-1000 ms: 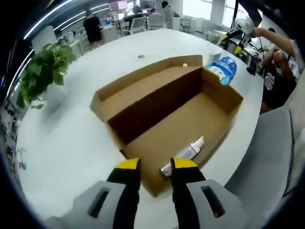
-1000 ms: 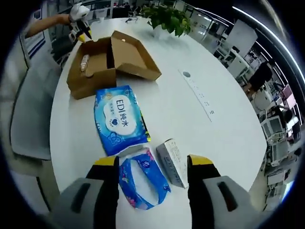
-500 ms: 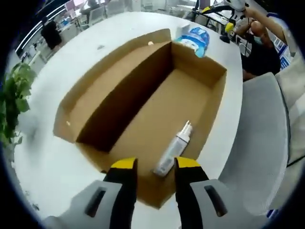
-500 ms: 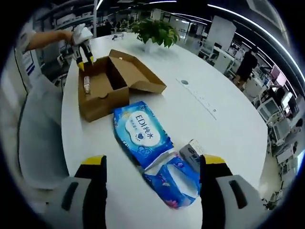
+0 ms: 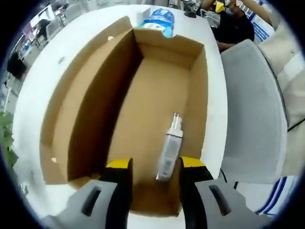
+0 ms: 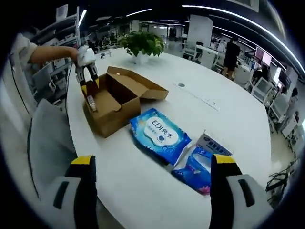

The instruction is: Operate the shoe box by opening the lid, removing the specified soft item, and placing it in the target area until the item is outside and the box remains undamaged.

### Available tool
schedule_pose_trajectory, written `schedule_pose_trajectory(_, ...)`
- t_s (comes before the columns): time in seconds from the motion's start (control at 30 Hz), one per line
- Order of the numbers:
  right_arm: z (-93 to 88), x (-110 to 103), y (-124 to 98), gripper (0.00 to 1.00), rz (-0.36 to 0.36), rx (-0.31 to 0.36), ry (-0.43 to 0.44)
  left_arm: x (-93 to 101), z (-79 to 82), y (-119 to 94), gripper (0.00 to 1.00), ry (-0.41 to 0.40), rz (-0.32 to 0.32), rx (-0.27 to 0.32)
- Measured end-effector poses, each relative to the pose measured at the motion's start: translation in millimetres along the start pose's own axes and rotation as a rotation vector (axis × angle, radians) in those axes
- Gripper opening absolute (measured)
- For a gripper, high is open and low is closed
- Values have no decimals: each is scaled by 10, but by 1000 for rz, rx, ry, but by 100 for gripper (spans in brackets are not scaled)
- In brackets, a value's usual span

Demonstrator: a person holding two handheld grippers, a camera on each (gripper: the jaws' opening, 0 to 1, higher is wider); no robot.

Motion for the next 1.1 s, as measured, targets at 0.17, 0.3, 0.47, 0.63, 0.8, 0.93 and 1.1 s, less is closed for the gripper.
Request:
schedule_pose_trajectory(0.17, -67, -175, -25, 96, -7, 18, 34, -5, 69, 85, 37, 93, -55, -39)
schedule_pose_trajectory(0.3, -129, -262, -47, 96, -5, 12, 48, -29, 116, 154, 39, 154, -84, -85)
schedule_pose_trajectory(0.47, -203, -293, -125, 96, -27, 14, 82, -41, 152, 257, 40, 210, -119, -118)
schedule_pose_trajectory(0.63, -249, -290, -169, 95, -44, 12, 100, -29, 147, 340, 39, 256, -149, -155)
schedule_pose_trajectory(0.8, -262, -299, -173, 95, -49, 10, 110, -31, 156, 385, 38, 278, -158, -157)
schedule_pose_trajectory(0.93, -249, -307, -159, 95, -49, 17, 116, -14, 163, 430, 35, 283, -158, -149)
schedule_pose_trajectory(1.1, -240, -314, -133, 94, -44, 17, 116, -1, 155, 472, 31, 284, -138, -120)
Point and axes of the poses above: the point that each gripper's makers call its tool centre point, and the gripper's own axes: y roughly forward along the fingers, x roughly to its right, z roughly out of its top, the point moved 10 cm from there along -y, roughly backward along the fingers, and after that the axes turned 1 degree about z, right-handed, at the moved point
